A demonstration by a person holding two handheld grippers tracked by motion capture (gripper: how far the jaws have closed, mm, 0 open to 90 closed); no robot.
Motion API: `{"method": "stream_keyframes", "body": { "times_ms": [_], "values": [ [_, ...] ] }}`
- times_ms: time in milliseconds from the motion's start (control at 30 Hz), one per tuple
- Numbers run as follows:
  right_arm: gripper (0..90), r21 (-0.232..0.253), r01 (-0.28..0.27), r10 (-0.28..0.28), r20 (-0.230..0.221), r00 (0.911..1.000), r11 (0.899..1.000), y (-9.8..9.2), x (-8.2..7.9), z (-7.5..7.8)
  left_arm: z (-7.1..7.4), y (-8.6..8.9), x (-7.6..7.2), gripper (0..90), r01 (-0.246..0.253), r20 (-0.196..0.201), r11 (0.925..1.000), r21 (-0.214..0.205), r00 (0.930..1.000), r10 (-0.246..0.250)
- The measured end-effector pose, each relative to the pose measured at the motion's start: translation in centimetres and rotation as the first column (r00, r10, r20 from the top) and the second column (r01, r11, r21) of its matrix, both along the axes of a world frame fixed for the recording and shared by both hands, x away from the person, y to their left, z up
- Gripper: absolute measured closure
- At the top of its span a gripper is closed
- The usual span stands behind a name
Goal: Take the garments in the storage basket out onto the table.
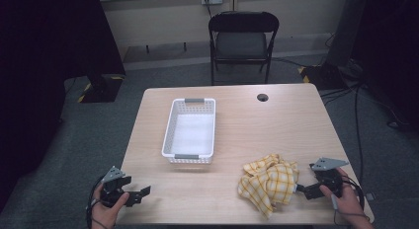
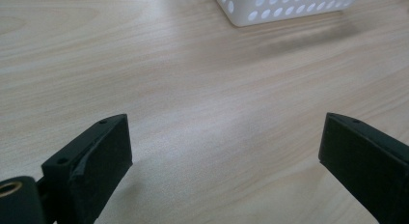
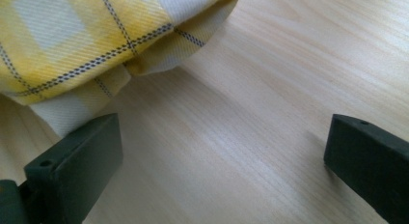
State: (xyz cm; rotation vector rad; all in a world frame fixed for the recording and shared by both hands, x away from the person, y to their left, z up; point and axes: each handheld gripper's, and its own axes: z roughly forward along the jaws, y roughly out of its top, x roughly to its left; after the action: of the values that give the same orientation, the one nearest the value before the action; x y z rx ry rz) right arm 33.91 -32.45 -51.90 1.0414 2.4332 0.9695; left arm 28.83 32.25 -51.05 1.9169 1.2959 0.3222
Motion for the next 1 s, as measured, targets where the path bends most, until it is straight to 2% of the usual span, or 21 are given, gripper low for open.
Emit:
{"method": "stream_keyframes", "body": {
  "times_ms": [100, 167, 400, 833, 1000],
  "values": [
    [0.0, 0.000, 0.000, 0.000, 0.000, 1.0000, 1.000, 0.0, 0.0, 0.0, -0.1, 0.1, 0.0, 4.1, -0.005, -0.007, 0.9999, 0.015, 1.0000, 0.005],
    [0.0, 0.000, 0.000, 0.000, 0.000, 1.0000, 1.000, 0.0, 0.0, 0.0, -0.2, 0.2, -0.1, 4.1, -0.006, -0.003, 0.9999, 0.010, 1.0000, 0.006],
    [0.0, 0.000, 0.000, 0.000, 0.000, 1.0000, 1.000, 0.0, 0.0, 0.0, -0.4, 0.4, -0.2, 4.2, -0.021, -0.011, 0.9984, 0.052, 0.9997, 0.022],
    [0.0, 0.000, 0.000, 0.000, 0.000, 1.0000, 1.000, 0.0, 0.0, 0.0, -1.5, 0.8, -0.3, 4.3, -0.037, -0.035, 0.9885, 0.147, 0.9985, 0.042],
    [0.0, 0.000, 0.000, 0.000, 0.000, 1.0000, 1.000, 0.0, 0.0, 0.0, -1.8, 1.0, -0.5, 4.3, -0.041, -0.020, 0.9863, 0.160, 0.9988, 0.044]
  ]
}}
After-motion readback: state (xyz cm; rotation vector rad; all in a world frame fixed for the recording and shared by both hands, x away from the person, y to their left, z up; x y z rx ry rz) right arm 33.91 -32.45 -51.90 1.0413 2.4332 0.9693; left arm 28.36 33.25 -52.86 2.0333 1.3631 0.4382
